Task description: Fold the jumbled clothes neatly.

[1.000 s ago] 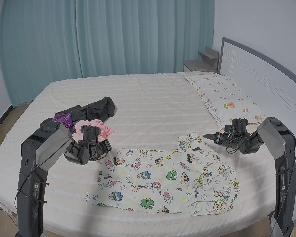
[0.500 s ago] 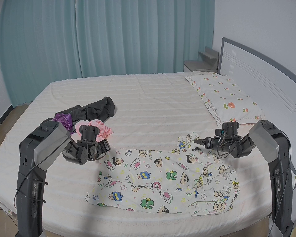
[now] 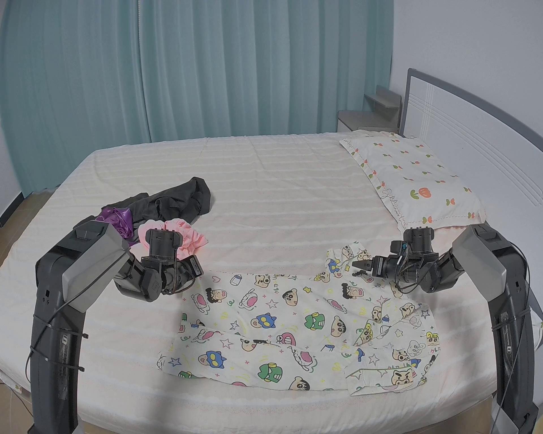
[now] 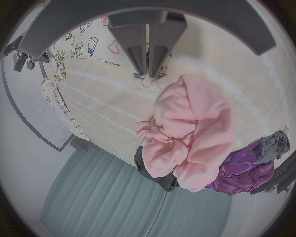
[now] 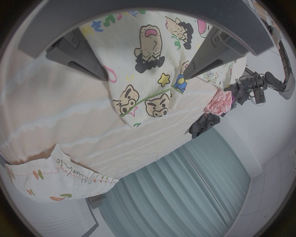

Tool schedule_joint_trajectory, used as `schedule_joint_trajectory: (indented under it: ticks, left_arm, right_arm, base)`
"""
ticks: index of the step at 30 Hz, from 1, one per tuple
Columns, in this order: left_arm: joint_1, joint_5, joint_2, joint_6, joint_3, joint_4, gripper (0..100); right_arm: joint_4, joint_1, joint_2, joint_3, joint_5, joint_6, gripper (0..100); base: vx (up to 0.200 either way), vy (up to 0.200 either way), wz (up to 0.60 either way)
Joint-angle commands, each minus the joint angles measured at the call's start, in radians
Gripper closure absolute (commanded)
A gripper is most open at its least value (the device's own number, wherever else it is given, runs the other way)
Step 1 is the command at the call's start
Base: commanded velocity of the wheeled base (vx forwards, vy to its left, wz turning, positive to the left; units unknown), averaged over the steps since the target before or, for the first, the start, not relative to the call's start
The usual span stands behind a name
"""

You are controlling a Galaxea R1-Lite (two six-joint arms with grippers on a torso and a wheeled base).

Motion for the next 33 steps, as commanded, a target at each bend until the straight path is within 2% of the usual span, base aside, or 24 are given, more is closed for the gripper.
schedule_joint_trajectory:
  ticks: [1,2,3,23,26,28,33]
  left_arm:
    - [0.0,0.0,0.005,0.0,-0.002,0.0,100]
    - [0.0,0.0,0.005,0.0,-0.002,0.0,100]
    - [0.0,0.0,0.005,0.0,-0.002,0.0,100]
    - [-0.008,0.003,-0.045,0.002,0.008,0.003,100]
    - [-0.008,0.028,-0.051,0.008,0.018,0.001,100]
    - [-0.009,0.054,-0.051,0.008,0.018,0.0,100]
    - [-0.011,0.057,-0.053,0.008,0.012,-0.003,100]
  right_arm:
    - [-0.001,0.008,0.018,-0.005,0.0,0.0,0]
    - [0.001,0.008,0.022,-0.007,0.0,0.0,0]
    - [0.001,0.01,0.023,-0.007,0.0,0.0,100]
    - [0.001,-0.067,-0.011,0.006,0.0,-0.006,100]
    - [-0.005,-0.075,-0.012,0.007,0.002,-0.006,100]
    - [-0.039,-0.081,-0.014,0.023,0.003,0.0,100]
    - [-0.131,-0.089,-0.015,0.067,0.005,0.003,100]
  base:
    - [0.0,0.0,0.0]
    - [0.0,0.0,0.0]
    - [0.0,0.0,0.0]
    - [0.0,0.0,0.0]
    - [0.0,0.0,0.0]
    - [0.0,0.0,0.0]
    - [0.0,0.0,0.0]
